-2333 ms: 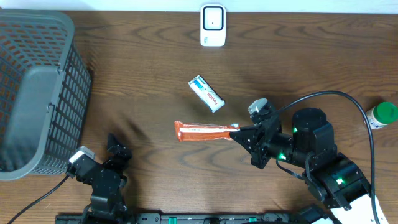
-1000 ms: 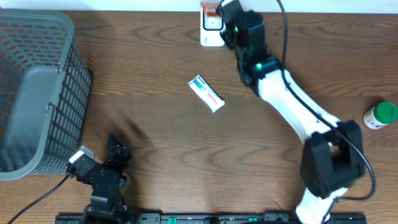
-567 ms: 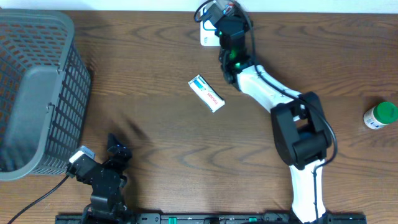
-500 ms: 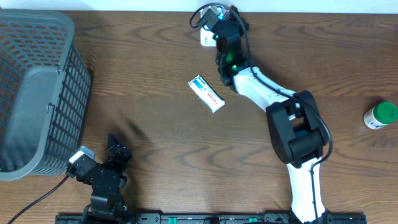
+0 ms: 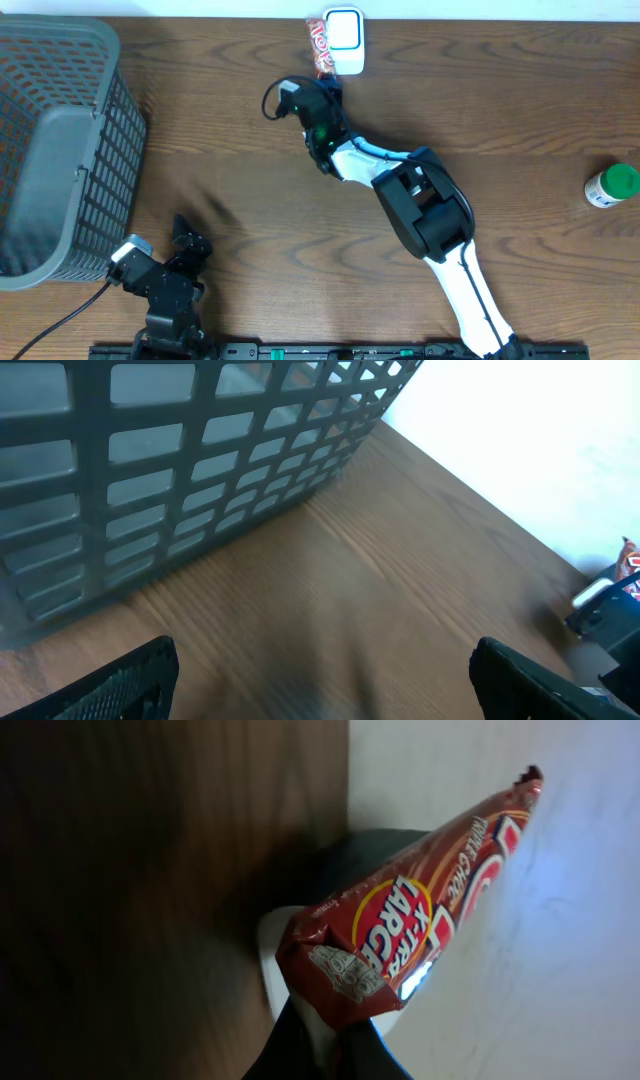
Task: Scan the item barcode
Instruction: 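Hold the TOP bar's barcode in front of the scanner, then carry the TOP bar to the right table edge and release it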
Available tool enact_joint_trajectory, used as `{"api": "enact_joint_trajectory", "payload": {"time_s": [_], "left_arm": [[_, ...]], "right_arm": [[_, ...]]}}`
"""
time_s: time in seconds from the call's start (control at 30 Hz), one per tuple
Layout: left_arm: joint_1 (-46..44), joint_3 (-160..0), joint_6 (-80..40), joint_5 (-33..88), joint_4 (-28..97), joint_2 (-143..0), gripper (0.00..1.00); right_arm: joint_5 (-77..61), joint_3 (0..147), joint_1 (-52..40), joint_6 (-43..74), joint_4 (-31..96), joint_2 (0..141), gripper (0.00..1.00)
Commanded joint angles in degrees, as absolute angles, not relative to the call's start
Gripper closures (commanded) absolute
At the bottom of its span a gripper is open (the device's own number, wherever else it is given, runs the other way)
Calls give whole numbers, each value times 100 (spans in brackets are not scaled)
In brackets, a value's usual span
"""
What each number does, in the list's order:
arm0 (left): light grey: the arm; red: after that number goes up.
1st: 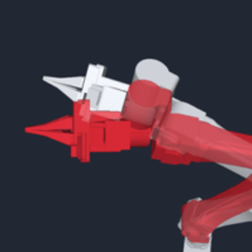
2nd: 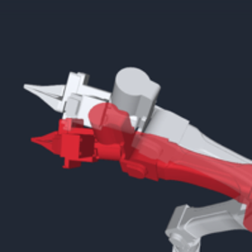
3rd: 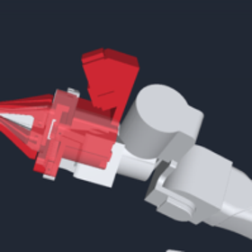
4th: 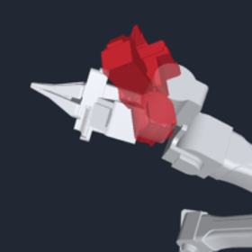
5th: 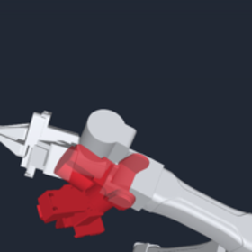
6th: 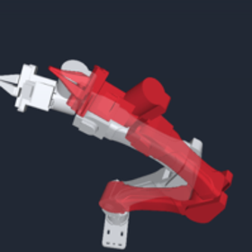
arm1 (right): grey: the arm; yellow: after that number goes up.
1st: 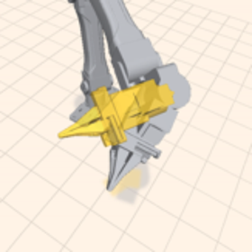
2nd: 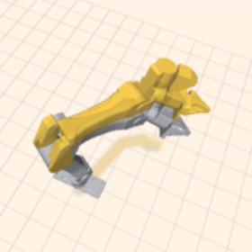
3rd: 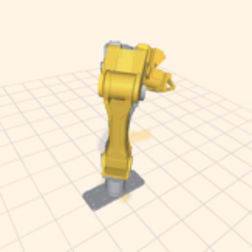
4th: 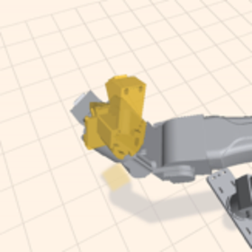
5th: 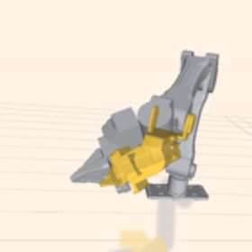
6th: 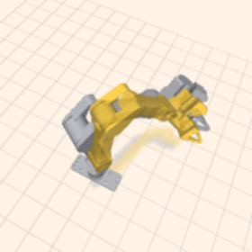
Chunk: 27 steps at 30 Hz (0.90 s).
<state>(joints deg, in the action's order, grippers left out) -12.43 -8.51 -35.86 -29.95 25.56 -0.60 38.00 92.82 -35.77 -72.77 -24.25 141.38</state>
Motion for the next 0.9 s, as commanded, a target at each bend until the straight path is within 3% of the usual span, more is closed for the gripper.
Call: {"api": "enact_joint_trajectory", "payload": {"time_s": [0.0, 0.17, 0.37, 0.77, 0.87], "left_arm": [[-1229, -773, -3586, -3024, 2718, -27, 7], [-1229, -773, -3586, -3026, 2718, -27, 7], [-1229, -773, -3586, -3026, 2718, -27, 7], [-1227, -773, -3586, -3024, 2718, -27, 6], [-1227, -773, -3586, -3024, 2718, -27, 7]], "right_arm": [[3992, 9321, -3529, -7319, -2484, 14086, 99], [4261, 9323, -3496, -7522, -2711, 14086, 99], [4541, 9323, -3479, -8569, -3981, 13994, 99], [5389, 9323, -2917, -8967, -3931, 12903, 99], [5400, 9323, -2729, -8833, -3212, 12274, 99]]}}
